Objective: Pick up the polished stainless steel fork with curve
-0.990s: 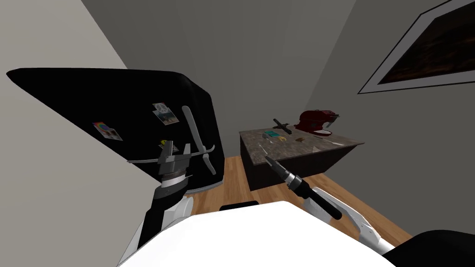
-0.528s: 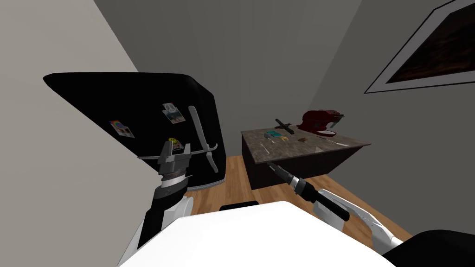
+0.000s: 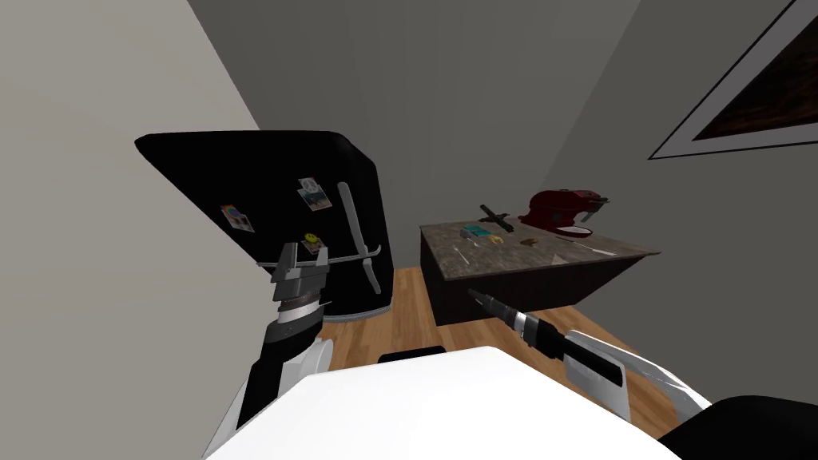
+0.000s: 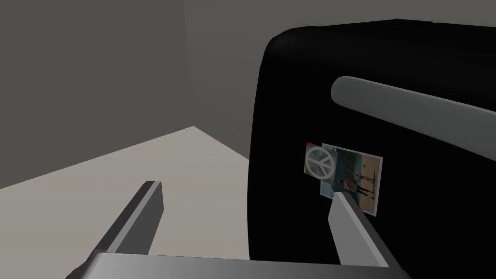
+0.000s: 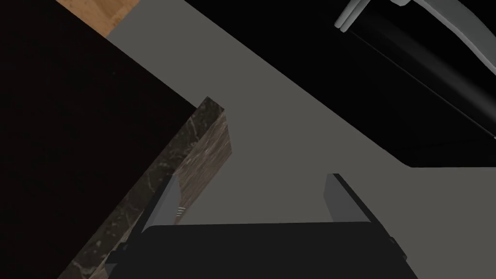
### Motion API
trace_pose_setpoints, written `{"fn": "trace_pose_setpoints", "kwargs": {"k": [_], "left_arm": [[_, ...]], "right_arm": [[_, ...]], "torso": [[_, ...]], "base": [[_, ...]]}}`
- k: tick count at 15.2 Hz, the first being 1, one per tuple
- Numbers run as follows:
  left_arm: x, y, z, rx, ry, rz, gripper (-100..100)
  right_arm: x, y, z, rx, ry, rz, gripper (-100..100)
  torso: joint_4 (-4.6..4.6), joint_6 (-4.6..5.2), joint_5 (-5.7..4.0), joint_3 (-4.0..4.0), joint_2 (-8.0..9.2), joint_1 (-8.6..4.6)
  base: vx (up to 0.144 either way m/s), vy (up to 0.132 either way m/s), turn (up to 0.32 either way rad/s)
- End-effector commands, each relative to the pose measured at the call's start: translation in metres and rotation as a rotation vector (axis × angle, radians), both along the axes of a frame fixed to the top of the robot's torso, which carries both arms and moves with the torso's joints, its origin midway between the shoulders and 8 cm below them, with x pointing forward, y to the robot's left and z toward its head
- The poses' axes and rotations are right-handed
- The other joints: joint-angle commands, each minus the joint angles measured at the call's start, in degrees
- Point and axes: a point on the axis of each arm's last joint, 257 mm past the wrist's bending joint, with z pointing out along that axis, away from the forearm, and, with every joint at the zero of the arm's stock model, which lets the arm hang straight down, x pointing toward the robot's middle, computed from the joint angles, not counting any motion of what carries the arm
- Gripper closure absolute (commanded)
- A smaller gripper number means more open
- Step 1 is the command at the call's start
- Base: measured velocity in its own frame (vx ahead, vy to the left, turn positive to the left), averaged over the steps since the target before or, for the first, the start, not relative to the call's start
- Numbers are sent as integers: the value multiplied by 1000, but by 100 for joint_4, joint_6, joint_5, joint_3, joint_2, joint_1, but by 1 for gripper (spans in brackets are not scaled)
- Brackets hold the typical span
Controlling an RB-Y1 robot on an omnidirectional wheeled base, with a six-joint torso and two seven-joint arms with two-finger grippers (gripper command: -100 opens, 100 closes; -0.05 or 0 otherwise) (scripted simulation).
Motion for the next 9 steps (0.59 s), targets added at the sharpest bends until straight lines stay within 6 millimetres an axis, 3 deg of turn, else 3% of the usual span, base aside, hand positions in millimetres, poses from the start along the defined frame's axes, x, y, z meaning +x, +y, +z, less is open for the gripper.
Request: {"fn": "trace_pose_setpoints", "kwargs": {"k": [1,2,4,5,7,8,9], "left_arm": [[0,0,0,0,0,0,0],[0,0,0,0,0,0,0],[0,0,0,0,0,0,0],[0,0,0,0,0,0,0],[0,0,0,0,0,0,0],[0,0,0,0,0,0,0],[0,0,0,0,0,0,0]], "right_arm": [[-3,-11,-5,-32,29,6,-100],[-15,-27,-24,-56,93,-14,-100],[-15,-32,-22,-83,98,1,-100],[-28,-51,-37,-116,162,-18,-100],[-28,-55,-36,-135,165,-7,-100],[-41,-75,-49,-169,226,-27,-100],[-41,-79,-47,-187,229,-18,-100]], "torso": [[0,0,0,0,0,0],[0,2,0,-1,-2,-1],[-1,0,1,-2,-4,0],[-1,2,0,-3,-5,-2],[-1,0,0,-3,-6,0],[-1,2,0,-4,-8,-2],[-2,0,0,-6,-10,-1]], "base": [[-19,30,31],[-19,36,115],[-17,27,70],[-19,33,114],[-12,33,77],[-1,34,108],[-1,34,126]]}}
